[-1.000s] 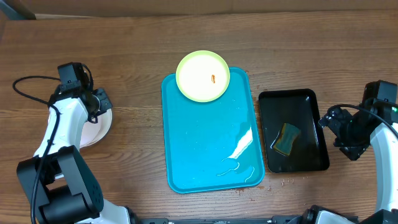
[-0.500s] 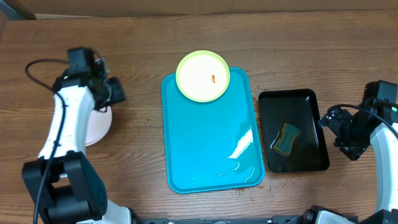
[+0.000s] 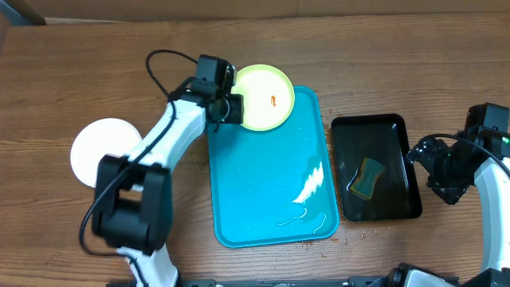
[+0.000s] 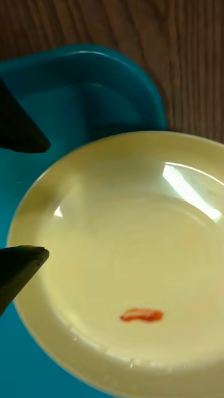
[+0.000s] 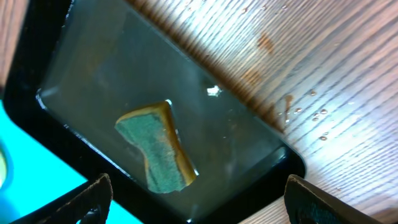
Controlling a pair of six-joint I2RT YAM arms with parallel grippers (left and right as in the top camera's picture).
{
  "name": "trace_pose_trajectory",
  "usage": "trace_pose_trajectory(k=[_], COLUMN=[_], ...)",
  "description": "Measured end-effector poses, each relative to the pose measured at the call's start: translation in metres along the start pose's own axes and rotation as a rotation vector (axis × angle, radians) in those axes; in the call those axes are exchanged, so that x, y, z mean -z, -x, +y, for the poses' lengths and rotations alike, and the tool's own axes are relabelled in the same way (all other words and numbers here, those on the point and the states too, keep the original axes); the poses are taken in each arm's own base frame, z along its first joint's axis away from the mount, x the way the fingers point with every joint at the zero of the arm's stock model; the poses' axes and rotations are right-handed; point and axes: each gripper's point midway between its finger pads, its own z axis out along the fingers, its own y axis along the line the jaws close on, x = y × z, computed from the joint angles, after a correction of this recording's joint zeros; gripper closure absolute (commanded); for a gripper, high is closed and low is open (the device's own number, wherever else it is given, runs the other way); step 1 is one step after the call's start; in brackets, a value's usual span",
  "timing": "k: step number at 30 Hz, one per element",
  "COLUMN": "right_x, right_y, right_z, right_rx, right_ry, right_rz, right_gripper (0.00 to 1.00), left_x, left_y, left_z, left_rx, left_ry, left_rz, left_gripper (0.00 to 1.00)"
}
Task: Clean dirty plates on tray and stack at the side
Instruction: 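Slide the yellow plate to the tray center with the left gripper, gripping its rim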
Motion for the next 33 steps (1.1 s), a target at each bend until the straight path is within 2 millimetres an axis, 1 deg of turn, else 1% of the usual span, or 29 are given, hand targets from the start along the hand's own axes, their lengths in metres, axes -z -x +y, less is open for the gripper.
trace_pose_trajectory(k=[1, 4, 5, 6, 8, 9, 10, 12, 15, 18, 24, 25, 27, 28, 30, 33], right_x=[0.000, 0.000, 0.000, 0.000, 0.000, -0.001, -0.001, -0.001, -0.002, -0.003, -0.006, -0.007, -0.007, -0.007, -0.007, -0.008], right_y=[0.000, -0.001, -0.002, -0.002, -0.003, -0.004, -0.005, -0.007, -0.008, -0.012, -0.024, -0.026, -0.027, -0.028, -0.027, -0.027], right_z=[0.001, 0.003, 0.004, 0.004, 0.006, 0.007, 0.008, 0.012, 0.018, 0.026, 0.044, 0.045, 0.047, 0.048, 0.048, 0.047], right_rx=[0.001, 0.001, 0.002, 0.003, 0.009, 0.015, 0.021, 0.038, 0.061, 0.112, 0.222, 0.233, 0.249, 0.251, 0.253, 0.256], right_ry=[0.007, 0.016, 0.019, 0.021, 0.023, 0.024, 0.024, 0.029, 0.036, 0.043, 0.052, 0.051, 0.049, 0.049, 0.048, 0.047], right_rz=[0.002, 0.008, 0.009, 0.011, 0.013, 0.014, 0.016, 0.016, 0.013, 0.010, 0.016, 0.017, 0.016, 0.016, 0.014, 0.013], right_gripper=[0.10, 0.10, 0.10, 0.10, 0.10, 0.10, 0.11, 0.11, 0.11, 0.11, 0.11, 0.11, 0.11, 0.11, 0.10, 0.10], left_x=[-0.008, -0.024, -0.027, -0.030, -0.033, -0.034, -0.035, -0.034, -0.033, -0.029, -0.009, -0.004, 0.007, 0.011, 0.017, 0.020], left_y=[-0.003, -0.011, -0.013, -0.015, -0.016, -0.016, -0.016, -0.016, -0.033, -0.046, -0.084, -0.092, -0.109, -0.116, -0.125, -0.128], left_z=[0.002, 0.010, 0.012, 0.014, 0.015, 0.015, 0.015, 0.013, 0.013, 0.010, 0.013, 0.014, 0.018, 0.019, 0.021, 0.021], left_rx=[0.017, 0.067, 0.086, 0.102, 0.129, 0.140, 0.148, 0.162, 0.165, 0.169, 0.193, 0.198, 0.212, 0.217, 0.225, 0.221], left_ry=[0.007, 0.035, 0.044, 0.051, 0.056, 0.057, 0.057, 0.056, 0.070, 0.070, 0.097, 0.106, 0.134, 0.145, 0.161, 0.165], left_rz=[0.012, 0.039, 0.047, 0.052, 0.053, 0.051, 0.050, 0.052, 0.123, 0.184, 0.349, 0.382, 0.455, 0.485, 0.527, 0.541], left_gripper=[0.51, 0.52, 0.55, 0.61, 0.87, 0.96, 0.96, 0.96, 0.96, 0.96, 0.96, 0.89, 0.65, 0.60, 0.57, 0.57])
